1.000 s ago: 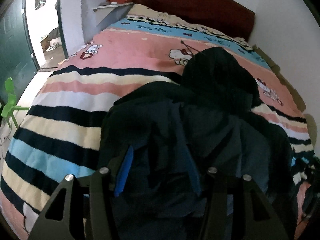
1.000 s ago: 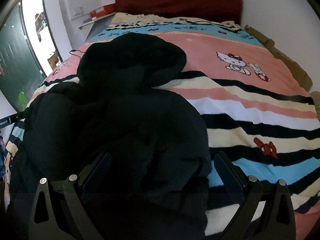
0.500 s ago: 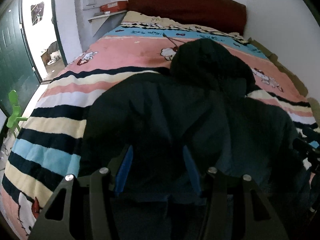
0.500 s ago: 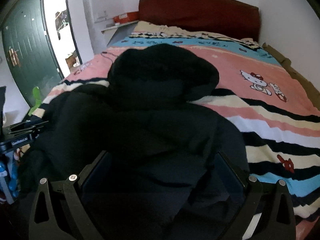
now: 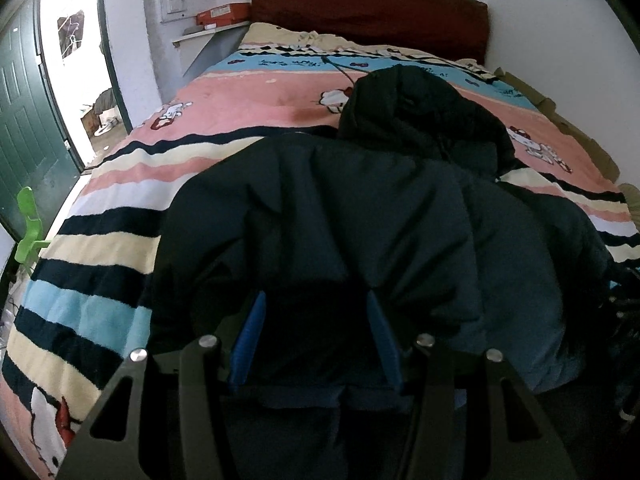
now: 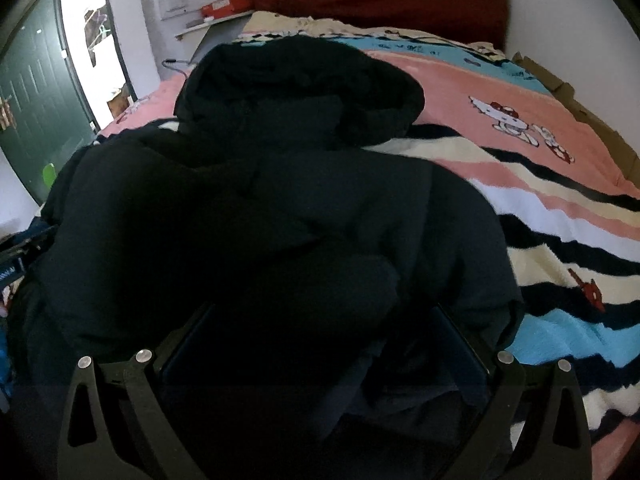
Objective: Fold large clothes
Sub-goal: 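Lift the hem with both grippers and fold it toward the hood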
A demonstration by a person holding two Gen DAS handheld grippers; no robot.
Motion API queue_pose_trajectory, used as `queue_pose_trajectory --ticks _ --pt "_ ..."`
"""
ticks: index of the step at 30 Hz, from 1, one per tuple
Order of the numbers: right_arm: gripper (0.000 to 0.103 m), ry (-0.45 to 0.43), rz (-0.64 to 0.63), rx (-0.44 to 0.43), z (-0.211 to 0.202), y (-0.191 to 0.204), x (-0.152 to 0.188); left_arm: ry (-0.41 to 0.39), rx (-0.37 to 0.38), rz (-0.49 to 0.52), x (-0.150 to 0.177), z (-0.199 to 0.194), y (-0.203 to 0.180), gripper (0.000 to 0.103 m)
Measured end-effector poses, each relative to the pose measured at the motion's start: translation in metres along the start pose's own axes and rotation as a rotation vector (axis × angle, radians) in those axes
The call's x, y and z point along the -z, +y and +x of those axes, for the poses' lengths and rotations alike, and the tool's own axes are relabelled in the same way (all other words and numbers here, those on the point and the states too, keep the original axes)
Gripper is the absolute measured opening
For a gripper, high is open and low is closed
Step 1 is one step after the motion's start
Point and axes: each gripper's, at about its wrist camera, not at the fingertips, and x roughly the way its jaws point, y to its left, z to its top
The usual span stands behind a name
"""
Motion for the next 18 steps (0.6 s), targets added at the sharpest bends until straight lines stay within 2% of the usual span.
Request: queue_pose_trajectory --ticks 4,9,14,18 --pt "0.101 -0.029 0.046 0.000 -0.008 -0.014 0.000 -0.002 -0.006 -0.003 0.002 0.001 0.002 0.051" --pt "0.102 0.030 0.074 -0.016 0.011 -0.022 0.007 0.019 -0.031 0.058 0.006 0.015 -0.008 0.053" --pt "0.102 0.074 0.061 -0.053 0.023 -0.022 0.006 0.056 -0.014 0.065 0.000 0.010 -0.004 0.053" --pt "0.102 0.129 0.041 -0.100 0.018 -0.028 0.002 -0.004 0.039 0.065 -0.020 -0.015 0.000 0.053"
